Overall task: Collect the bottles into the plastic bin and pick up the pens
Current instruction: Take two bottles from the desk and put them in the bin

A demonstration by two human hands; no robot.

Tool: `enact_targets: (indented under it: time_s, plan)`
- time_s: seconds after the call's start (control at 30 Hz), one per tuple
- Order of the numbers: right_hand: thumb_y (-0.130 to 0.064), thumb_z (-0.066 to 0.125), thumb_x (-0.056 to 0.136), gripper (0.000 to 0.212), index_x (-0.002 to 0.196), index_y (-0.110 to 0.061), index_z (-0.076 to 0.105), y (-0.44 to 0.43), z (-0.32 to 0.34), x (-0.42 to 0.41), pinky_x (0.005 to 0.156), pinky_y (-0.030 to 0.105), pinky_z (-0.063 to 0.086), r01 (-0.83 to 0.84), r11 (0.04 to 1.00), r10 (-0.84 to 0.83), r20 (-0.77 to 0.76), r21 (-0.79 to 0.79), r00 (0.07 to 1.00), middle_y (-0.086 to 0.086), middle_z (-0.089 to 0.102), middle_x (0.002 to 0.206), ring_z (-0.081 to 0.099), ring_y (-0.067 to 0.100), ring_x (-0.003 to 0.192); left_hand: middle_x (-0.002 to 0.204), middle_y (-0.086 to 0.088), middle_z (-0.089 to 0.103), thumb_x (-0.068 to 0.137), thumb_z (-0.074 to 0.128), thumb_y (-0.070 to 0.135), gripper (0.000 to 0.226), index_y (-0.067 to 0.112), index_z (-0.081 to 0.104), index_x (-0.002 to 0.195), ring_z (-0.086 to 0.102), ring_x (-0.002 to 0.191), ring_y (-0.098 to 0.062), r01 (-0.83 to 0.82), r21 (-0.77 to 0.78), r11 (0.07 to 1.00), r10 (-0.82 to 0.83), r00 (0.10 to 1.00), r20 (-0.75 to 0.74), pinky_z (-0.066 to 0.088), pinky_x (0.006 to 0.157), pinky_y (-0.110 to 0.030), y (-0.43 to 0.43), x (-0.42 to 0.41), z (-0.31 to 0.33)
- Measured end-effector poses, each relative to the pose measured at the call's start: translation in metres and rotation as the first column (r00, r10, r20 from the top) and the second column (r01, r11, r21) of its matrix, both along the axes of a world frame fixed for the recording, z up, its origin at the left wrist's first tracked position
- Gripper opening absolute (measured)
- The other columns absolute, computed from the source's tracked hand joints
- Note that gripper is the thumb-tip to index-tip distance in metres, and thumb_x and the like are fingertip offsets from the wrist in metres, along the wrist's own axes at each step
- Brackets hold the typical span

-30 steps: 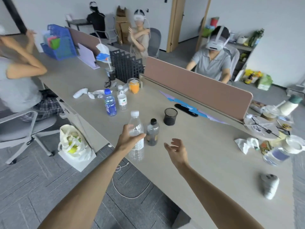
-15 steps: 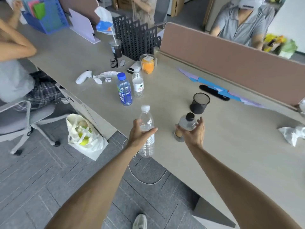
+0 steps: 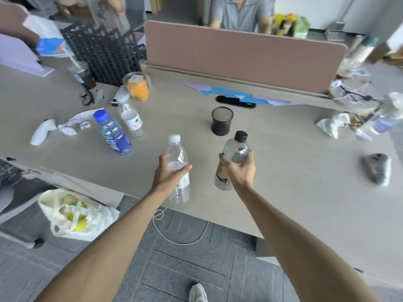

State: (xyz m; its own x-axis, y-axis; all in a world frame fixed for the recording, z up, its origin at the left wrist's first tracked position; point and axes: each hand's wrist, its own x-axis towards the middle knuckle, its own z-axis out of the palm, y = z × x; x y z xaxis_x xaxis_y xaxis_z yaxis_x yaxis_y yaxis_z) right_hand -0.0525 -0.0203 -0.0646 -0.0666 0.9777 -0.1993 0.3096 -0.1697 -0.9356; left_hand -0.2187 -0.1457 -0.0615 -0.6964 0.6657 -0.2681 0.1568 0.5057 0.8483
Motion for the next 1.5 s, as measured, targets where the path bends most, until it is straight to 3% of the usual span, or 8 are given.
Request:
enact_targets:
  time_s: [0.2,0.4,0.53,0.67,0.87,1.17,1.27,1.5]
  plan:
    - [-0.041,0.078,0.065,0.039,0.093,-0.028,0.056,-0.02,0.043,0.117,0.076,0.031,0.055,0.119,0.991,-0.113,-0.089,0.064,0.99,-0.006,0.069,0.091,0.067,0.013,0.085,0.126,0.004,0.051,0.06,0.077,0.056,0.076,0.032,0.041,0.123,0.059,0.109,-0.019,0.189,0.08,0.979,-0.197,0.975,0.103,0.054,0.089,-0.047,0.045,0.085,0.023]
    - [-0.043,0.078,0.062,0.039,0.093,-0.031,0.058,-0.04,0.07,0.261,0.08,0.04,0.058,0.362,0.93,-0.354,-0.112,0.063,0.929,-0.005,0.073,0.09,0.07,0.014,0.084,0.129,0.004,0.049,0.059,0.074,0.06,0.085,0.034,0.034,0.129,0.053,0.117,-0.02,0.471,0.108,0.876,-0.481,0.871,0.097,0.052,0.093,-0.046,0.097,0.224,0.046]
    - [-0.04,0.079,0.063,0.031,0.087,-0.037,0.059,-0.055,0.084,0.37,0.082,0.045,0.058,0.515,0.853,-0.503,-0.13,0.086,0.854,-0.006,0.072,0.086,0.071,0.016,0.083,0.126,0.004,0.045,0.064,0.074,0.056,0.082,0.031,0.032,0.129,0.053,0.115,-0.02,0.631,0.126,0.765,-0.642,0.76,0.095,0.053,0.091,-0.046,0.114,0.337,0.061]
    - [-0.041,0.081,0.063,0.034,0.085,-0.033,0.055,-0.08,0.093,0.482,0.082,0.043,0.058,0.637,0.767,-0.627,-0.123,0.077,0.769,-0.008,0.07,0.081,0.07,0.015,0.081,0.123,0.003,0.049,0.072,0.076,0.048,0.071,0.03,0.04,0.131,0.05,0.112,-0.019,0.777,0.127,0.616,-0.786,0.617,0.036,0.047,0.091,-0.033,0.117,0.46,0.074]
    - [-0.044,0.077,0.066,0.039,0.097,-0.028,0.06,-0.143,0.095,0.64,0.078,0.033,0.056,0.773,0.629,-0.769,-0.082,0.083,0.634,-0.007,0.071,0.091,0.069,0.011,0.085,0.123,0.004,0.048,0.072,0.075,0.052,0.073,0.032,0.039,0.132,0.049,0.112,-0.017,0.895,0.161,0.416,-0.909,0.409,0.073,0.047,0.098,-0.039,0.099,0.649,0.084]
    - [-0.046,0.079,0.064,0.042,0.098,-0.028,0.062,-0.265,0.059,0.806,0.085,0.042,0.056,0.963,0.256,-0.963,-0.107,-0.08,0.247,-0.002,0.072,0.096,0.069,0.019,0.093,0.115,0.001,0.051,0.079,0.072,0.044,0.066,0.023,0.041,0.134,0.048,0.108,-0.019,0.995,0.059,0.076,-0.988,0.067,0.14,0.036,0.086,-0.027,0.019,0.87,0.053]
    - [-0.05,0.08,0.065,0.045,0.098,-0.028,0.058,-0.308,0.039,0.833,0.09,0.047,0.055,0.985,0.102,-0.992,-0.083,-0.142,0.091,0.0,0.069,0.1,0.067,0.019,0.094,0.129,-0.008,0.056,0.078,0.073,0.046,0.07,0.022,0.04,0.135,0.051,0.119,-0.026,0.998,-0.013,-0.063,-0.982,-0.06,0.177,0.037,0.087,-0.027,-0.006,0.924,0.027]
    - [-0.066,0.083,0.051,0.105,0.133,-0.018,0.037,-0.379,-0.011,0.891,0.095,0.046,0.052,0.898,-0.212,-0.973,-0.001,-0.384,-0.23,0.006,0.057,0.122,0.061,0.022,0.108,0.14,-0.012,0.045,0.081,0.075,0.029,0.075,0.007,0.034,0.14,0.047,0.122,-0.021,0.938,-0.078,-0.337,-0.908,-0.301,0.292,0.032,0.09,-0.022,-0.047,1.035,-0.02]
